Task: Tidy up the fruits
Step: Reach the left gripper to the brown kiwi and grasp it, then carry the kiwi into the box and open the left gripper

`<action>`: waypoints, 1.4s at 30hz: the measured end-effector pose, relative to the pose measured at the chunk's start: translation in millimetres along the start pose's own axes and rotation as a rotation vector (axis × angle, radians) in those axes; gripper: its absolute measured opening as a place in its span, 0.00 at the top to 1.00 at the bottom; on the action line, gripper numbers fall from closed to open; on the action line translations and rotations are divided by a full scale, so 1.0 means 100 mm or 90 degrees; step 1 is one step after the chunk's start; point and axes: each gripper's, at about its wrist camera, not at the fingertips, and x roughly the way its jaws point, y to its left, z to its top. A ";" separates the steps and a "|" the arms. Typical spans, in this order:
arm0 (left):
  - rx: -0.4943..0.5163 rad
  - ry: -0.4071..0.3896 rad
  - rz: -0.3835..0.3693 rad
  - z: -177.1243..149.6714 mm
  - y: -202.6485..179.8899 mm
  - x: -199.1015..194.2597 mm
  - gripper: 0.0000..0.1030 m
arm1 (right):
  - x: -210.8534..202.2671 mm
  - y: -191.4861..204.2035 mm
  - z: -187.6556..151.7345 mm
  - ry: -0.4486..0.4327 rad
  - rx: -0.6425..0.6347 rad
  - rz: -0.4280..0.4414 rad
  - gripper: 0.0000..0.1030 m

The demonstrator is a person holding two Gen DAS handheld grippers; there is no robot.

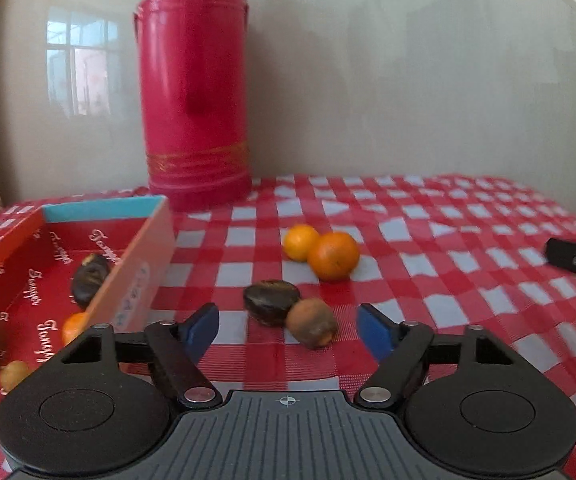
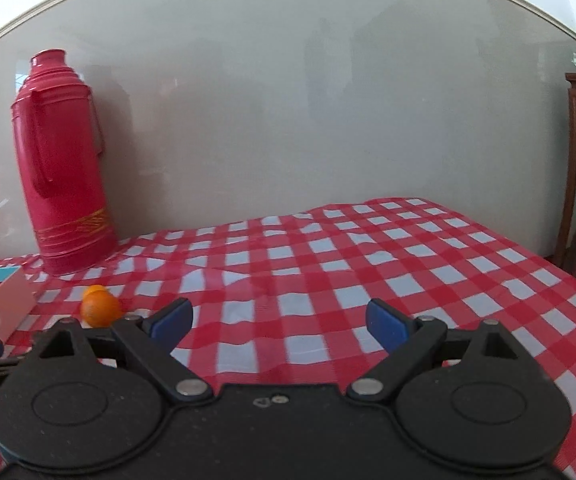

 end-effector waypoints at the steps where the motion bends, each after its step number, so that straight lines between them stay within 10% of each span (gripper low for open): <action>1: 0.003 0.008 -0.002 0.00 -0.03 0.04 0.33 | 0.00 -0.02 0.00 0.002 0.001 -0.002 0.15; 7: 0.005 0.061 -0.007 0.02 -0.10 0.18 0.70 | 0.01 -0.06 0.01 0.005 0.004 0.000 0.15; 28: -0.005 -0.001 -0.016 0.16 0.16 -0.36 0.70 | -0.09 0.29 0.05 0.010 -0.014 0.026 0.15; 42: -0.042 -0.030 0.061 0.16 1.01 -0.66 0.70 | -0.17 0.85 0.06 0.004 -0.029 0.080 0.15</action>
